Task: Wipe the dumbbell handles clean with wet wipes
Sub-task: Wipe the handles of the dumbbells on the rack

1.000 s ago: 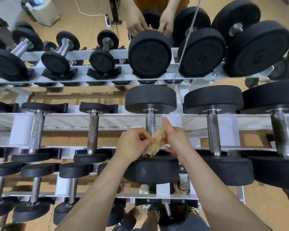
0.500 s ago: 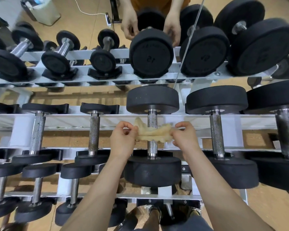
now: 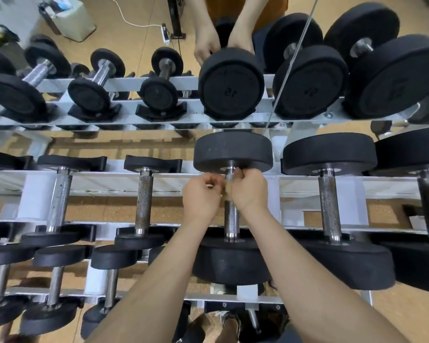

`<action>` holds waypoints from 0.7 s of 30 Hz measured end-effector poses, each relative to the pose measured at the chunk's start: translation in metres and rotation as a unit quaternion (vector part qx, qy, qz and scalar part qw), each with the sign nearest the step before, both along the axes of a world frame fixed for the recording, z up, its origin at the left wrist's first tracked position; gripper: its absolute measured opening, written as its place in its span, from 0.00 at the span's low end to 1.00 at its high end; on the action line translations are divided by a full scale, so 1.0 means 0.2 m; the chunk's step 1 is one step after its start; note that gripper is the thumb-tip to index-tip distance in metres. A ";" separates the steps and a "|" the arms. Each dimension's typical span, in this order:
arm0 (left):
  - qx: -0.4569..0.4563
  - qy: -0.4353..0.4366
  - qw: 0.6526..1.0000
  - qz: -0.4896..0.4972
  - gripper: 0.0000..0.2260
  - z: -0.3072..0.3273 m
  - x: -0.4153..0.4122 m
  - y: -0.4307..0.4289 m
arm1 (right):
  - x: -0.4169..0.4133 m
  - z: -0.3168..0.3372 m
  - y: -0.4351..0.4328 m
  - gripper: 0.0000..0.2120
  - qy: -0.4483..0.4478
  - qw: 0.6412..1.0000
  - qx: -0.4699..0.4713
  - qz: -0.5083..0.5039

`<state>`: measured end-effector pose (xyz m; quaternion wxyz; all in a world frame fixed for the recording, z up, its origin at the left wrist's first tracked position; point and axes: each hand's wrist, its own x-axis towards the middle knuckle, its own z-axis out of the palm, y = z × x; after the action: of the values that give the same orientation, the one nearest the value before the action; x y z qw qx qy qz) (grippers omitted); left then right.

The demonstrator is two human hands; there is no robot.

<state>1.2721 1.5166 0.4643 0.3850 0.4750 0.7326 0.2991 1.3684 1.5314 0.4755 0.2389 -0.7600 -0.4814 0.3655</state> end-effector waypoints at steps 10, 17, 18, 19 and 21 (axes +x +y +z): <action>-0.040 0.096 0.986 -0.133 0.05 0.09 -0.03 -0.15 | 0.19 -0.06 -0.21 0.12 0.009 0.985 -0.095 0.141; 0.010 0.005 0.997 0.076 0.05 0.05 0.09 0.05 | 0.09 -0.10 0.02 0.04 0.175 0.967 0.013 -0.184; 0.015 -0.004 0.994 0.104 0.05 0.04 0.11 0.05 | 0.06 -0.11 0.03 0.05 0.224 0.945 0.006 -0.239; 0.015 -0.022 0.991 0.133 0.05 0.04 0.12 0.05 | 0.04 -0.11 0.03 0.06 0.277 0.917 -0.003 -0.286; -0.004 -0.080 0.980 0.180 0.05 0.02 0.12 0.06 | 0.03 -0.12 0.00 0.07 0.345 0.875 -0.008 -0.338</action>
<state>1.2969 1.5277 0.4690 0.3842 0.3086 0.7738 0.3979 1.3739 1.5318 0.4506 0.4933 -0.7036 -0.0789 0.5053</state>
